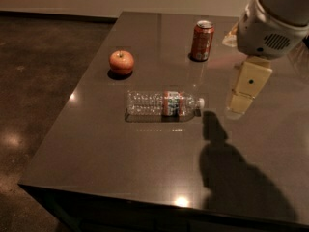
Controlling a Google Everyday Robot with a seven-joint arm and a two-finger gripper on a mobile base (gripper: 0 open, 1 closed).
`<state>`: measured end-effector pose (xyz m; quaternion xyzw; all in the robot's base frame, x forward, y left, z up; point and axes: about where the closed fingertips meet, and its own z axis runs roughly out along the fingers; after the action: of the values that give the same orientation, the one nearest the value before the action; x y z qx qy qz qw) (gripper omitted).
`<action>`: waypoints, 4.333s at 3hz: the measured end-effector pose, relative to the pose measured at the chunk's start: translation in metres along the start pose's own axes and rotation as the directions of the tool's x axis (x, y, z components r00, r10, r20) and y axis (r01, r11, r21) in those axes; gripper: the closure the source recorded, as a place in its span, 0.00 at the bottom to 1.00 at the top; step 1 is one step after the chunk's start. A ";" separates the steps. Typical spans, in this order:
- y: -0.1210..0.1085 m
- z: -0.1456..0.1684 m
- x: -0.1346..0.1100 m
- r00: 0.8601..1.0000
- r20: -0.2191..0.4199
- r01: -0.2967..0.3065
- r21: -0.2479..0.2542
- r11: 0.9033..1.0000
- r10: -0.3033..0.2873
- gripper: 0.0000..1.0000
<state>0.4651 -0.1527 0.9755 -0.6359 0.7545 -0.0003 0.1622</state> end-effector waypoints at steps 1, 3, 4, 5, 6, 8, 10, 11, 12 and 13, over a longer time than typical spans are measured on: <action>-0.006 0.023 -0.032 0.999 -0.004 0.036 -0.025 0.999 -0.036 0.00; -0.011 0.058 -0.072 0.997 -0.005 0.077 -0.058 0.995 -0.078 0.00; -0.007 0.097 -0.089 0.993 -0.016 0.113 -0.097 0.989 -0.115 0.00; -0.005 0.126 -0.096 0.991 -0.024 0.130 -0.129 0.983 -0.134 0.00; -0.002 0.146 -0.101 0.988 -0.024 0.145 -0.151 0.978 -0.150 0.00; -0.005 0.162 -0.107 0.987 -0.035 0.149 -0.136 0.979 -0.155 0.18; -0.035 0.157 -0.091 0.975 -0.090 0.198 -0.073 0.977 -0.204 0.65; -0.049 0.141 -0.089 0.949 -0.094 0.298 -0.047 0.953 -0.301 0.87; -0.061 0.115 -0.089 0.879 -0.114 0.470 0.033 0.882 -0.464 1.00; -0.072 0.089 -0.086 0.793 -0.148 0.608 0.143 0.781 -0.590 1.00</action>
Offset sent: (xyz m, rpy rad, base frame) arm 0.0414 0.0944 -0.0456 -0.0260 0.0663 0.1046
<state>0.5677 -0.0655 0.9274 -0.8242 0.5167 -0.1513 0.1752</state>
